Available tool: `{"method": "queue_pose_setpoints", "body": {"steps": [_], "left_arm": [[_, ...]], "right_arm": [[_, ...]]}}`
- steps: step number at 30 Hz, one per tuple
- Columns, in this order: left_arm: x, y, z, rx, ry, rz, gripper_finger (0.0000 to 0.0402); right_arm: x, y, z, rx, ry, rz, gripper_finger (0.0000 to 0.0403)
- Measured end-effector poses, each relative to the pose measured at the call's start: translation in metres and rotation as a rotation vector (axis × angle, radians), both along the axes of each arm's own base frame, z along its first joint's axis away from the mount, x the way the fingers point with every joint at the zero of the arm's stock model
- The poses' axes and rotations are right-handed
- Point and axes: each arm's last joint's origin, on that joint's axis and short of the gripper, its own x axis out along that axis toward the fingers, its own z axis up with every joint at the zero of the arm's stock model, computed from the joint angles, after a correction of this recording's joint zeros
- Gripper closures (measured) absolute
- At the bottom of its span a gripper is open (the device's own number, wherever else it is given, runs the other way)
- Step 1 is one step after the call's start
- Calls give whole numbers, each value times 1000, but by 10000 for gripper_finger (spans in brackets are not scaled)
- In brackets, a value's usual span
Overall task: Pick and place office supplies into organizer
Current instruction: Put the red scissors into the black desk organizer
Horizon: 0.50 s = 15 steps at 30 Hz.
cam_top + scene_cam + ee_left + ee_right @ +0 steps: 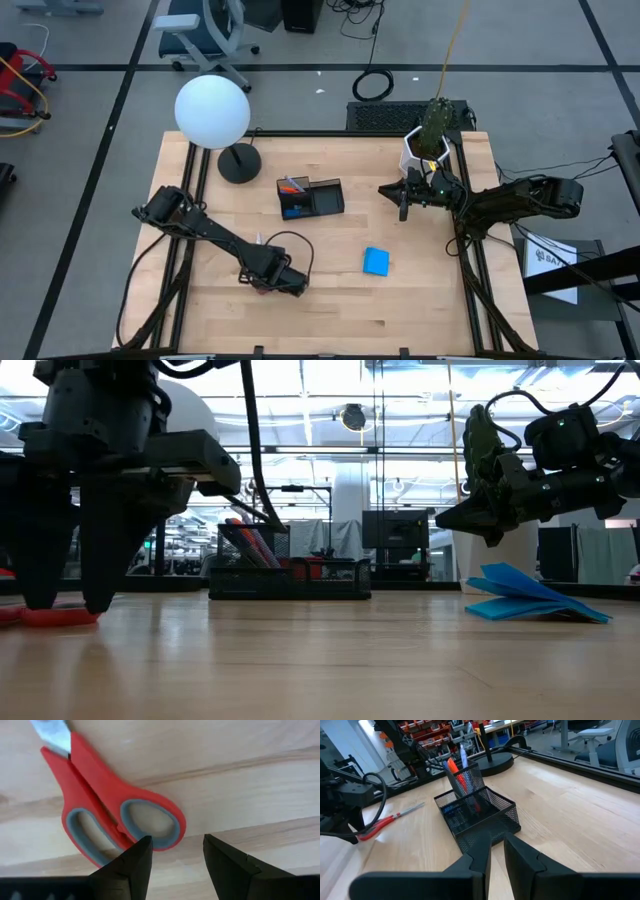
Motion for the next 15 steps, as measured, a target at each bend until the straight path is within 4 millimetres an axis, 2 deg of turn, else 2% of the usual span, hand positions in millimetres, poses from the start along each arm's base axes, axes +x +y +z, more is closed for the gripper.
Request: {"method": "queue_pose_setpoints", "body": {"steps": [10, 15], "left_arm": [[1, 6, -2, 52, -18, -72, 221], [0, 10, -5, 27, 0, -101, 259]], "right_arm": [[0, 0, 0, 0, 1, -1, 355], [0, 0, 0, 0, 0, 0, 355]]}}
